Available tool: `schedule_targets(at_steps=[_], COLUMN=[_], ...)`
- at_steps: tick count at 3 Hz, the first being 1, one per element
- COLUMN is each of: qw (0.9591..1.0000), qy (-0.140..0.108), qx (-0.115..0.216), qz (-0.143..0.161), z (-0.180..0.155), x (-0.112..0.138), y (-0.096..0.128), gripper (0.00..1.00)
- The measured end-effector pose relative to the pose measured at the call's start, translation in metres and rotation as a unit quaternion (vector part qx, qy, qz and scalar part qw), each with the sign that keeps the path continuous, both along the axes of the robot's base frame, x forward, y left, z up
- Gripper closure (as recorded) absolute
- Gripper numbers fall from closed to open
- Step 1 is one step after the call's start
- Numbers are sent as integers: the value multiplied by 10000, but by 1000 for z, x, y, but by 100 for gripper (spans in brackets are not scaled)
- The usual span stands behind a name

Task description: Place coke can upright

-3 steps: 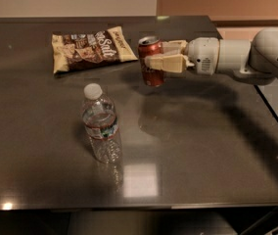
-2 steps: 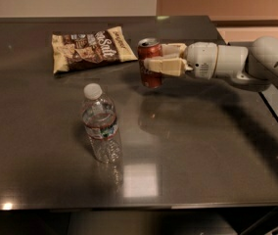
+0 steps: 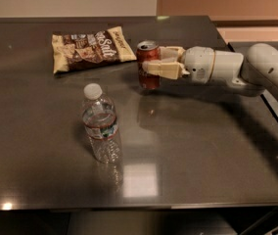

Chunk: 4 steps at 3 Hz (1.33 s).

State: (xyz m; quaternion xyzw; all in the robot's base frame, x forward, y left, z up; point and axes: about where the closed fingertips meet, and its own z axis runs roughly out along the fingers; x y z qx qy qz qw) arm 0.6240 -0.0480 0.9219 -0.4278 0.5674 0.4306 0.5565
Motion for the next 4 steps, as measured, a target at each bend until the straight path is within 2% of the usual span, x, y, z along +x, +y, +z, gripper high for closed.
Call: schedule_targets(at_steps=[3, 4], qw=[9999, 9999], qy=[-124, -124], qx=[77, 75], qz=[9, 32], z=[-20, -19], x=[6, 6], y=[5, 8], gripper=[12, 0])
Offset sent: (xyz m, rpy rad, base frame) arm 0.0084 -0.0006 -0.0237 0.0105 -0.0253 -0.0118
